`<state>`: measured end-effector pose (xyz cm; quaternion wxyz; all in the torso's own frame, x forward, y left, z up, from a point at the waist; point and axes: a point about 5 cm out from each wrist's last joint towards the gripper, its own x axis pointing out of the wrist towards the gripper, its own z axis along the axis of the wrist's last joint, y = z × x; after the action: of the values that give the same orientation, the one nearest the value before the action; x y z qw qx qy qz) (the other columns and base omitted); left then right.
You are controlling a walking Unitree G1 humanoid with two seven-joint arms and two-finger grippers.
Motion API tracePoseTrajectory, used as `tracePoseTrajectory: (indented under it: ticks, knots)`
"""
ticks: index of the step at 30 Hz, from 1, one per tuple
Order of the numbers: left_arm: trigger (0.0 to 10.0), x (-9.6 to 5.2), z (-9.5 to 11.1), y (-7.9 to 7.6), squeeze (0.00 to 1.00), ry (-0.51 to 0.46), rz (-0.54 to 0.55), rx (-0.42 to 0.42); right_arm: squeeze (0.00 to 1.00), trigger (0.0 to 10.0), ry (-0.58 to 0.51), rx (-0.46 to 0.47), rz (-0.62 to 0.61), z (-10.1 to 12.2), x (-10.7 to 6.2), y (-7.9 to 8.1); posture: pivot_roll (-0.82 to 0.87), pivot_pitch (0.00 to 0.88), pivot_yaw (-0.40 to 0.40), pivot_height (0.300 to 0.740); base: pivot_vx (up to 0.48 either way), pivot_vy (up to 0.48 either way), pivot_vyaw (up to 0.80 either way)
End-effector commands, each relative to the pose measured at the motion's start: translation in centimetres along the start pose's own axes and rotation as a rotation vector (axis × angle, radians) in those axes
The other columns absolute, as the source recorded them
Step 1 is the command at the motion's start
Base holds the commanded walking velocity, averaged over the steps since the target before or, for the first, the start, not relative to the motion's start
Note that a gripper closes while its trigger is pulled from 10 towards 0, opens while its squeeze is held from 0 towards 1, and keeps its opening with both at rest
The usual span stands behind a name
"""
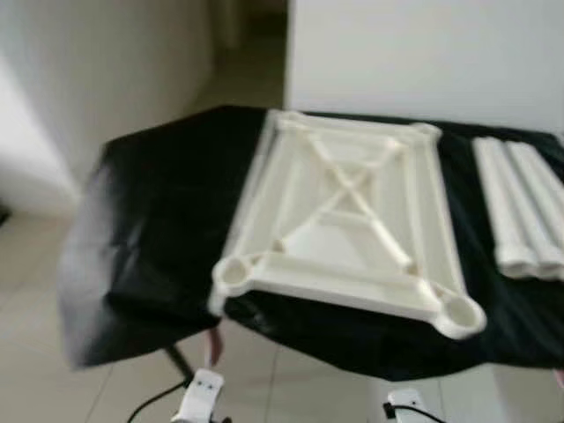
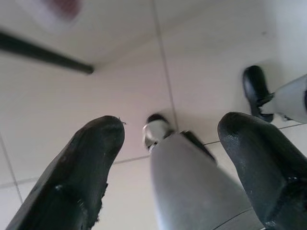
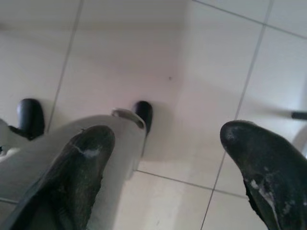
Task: Building children table
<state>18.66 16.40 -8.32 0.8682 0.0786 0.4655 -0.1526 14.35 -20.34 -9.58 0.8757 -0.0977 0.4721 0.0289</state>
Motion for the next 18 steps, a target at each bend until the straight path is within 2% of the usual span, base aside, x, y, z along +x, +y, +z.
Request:
tracePoseTrajectory:
  ticks: [1,9,18]
  knots:
    - [10.0,0.0,-0.5,-0.3,0.0,0.015,-0.009,-0.019,0.0,10.0,0.067,0.014,0.007,-1.7,-0.4,0.3,0.04,0.0,0.011,0.74,0.0,0.0,-0.76]
    - [10.0,0.0,-0.6,-0.6,0.0,0.017,-0.014,-0.024,0.0,10.0,0.069,0.021,0.009,-1.3,-0.2,0.7,0.03,0.0,0.007,0.74,0.0,0.0,-0.74]
    - [10.0,0.0,-0.7,-0.7,0.0,0.009,-0.031,-0.018,0.0,10.0,0.055,0.009,0.019,-0.6,0.1,2.0,0.04,0.0,0.002,0.74,0.0,0.0,0.0]
